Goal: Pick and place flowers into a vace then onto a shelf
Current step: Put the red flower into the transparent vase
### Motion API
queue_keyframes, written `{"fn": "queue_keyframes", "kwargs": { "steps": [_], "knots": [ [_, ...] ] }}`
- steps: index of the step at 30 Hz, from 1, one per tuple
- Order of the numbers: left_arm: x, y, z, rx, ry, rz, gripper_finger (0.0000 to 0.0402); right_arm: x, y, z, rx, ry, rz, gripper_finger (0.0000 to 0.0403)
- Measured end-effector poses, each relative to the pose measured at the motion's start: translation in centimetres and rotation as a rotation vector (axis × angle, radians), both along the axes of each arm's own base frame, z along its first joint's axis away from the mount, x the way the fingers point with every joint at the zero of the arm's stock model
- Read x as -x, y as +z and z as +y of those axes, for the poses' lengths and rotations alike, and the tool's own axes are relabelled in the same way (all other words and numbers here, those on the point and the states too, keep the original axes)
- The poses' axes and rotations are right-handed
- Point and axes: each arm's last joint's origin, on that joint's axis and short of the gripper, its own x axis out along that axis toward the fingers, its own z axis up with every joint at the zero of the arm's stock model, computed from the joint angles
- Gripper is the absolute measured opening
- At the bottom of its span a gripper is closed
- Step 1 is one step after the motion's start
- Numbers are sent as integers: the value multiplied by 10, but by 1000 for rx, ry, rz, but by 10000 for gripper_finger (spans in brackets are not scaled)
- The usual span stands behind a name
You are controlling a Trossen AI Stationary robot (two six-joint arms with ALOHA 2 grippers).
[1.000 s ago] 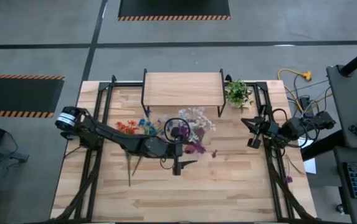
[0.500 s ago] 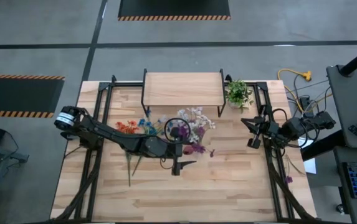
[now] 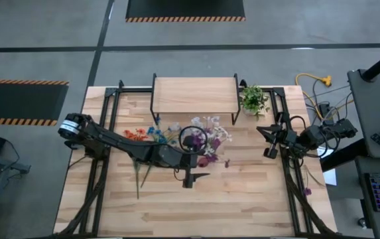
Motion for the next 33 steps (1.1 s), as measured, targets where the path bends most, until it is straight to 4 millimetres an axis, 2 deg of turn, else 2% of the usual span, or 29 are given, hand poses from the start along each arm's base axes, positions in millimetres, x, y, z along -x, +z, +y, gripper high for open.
{"fn": "queue_keyframes", "kwargs": {
  "steps": [5, 16, 33],
  "knots": [
    [-2, 9, -1, -8, -4, -9, 301, 0, 0, 0, 0, 0, 0, 9],
    [-1, 8, 0, -9, 0, 15, 301, 0, 0, 0, 0, 0, 0, 9],
    [2, 18, 0, -40, 7, -13, 301, 0, 0, 0, 0, -1, 0, 9]
  ]
}}
